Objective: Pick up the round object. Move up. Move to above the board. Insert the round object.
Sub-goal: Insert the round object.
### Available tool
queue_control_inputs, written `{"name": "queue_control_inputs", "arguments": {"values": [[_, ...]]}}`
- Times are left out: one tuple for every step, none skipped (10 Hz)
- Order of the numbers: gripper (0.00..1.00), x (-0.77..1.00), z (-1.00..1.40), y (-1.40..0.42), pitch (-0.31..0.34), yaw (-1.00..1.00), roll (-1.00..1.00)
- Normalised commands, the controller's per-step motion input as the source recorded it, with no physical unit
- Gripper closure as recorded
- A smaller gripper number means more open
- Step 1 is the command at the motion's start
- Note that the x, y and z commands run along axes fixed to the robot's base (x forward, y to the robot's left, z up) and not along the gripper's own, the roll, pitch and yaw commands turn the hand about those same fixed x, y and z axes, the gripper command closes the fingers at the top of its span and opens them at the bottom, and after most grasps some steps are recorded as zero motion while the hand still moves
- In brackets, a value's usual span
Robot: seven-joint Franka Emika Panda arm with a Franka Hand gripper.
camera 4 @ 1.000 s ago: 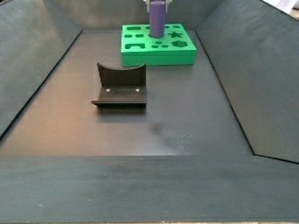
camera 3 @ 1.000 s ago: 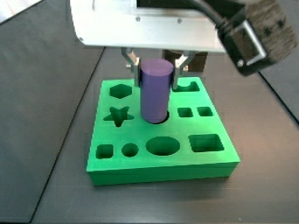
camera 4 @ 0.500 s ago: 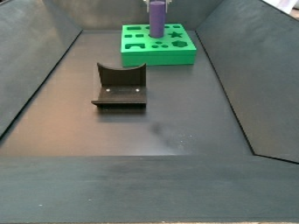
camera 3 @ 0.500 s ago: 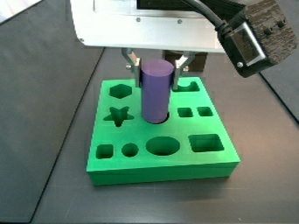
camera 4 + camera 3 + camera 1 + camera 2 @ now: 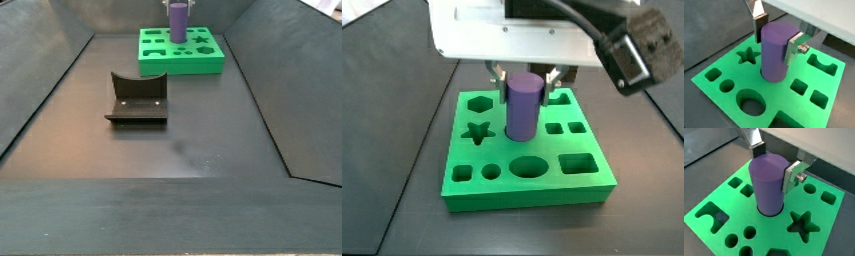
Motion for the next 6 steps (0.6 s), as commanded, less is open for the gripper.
{"name": "queue_control_inputs", "arguments": {"values": [[1.0,0.09,-0.56,-0.1,-0.099,0.03,0.16],[1.0,0.0,-0.68,-0.09,-0.129,0.04,0.19],[1.0,0.0,-0.76,-0.09,-0.141,0.03,0.22],[1.0,0.0,-0.79,-0.06,-0.121,0.03,0.22],[1.0,0.0,-0.82,-0.04,-0.117,0.04,0.18],[1.0,0.0,-0.83,-0.03,-0.116,0.04,0.15]]}}
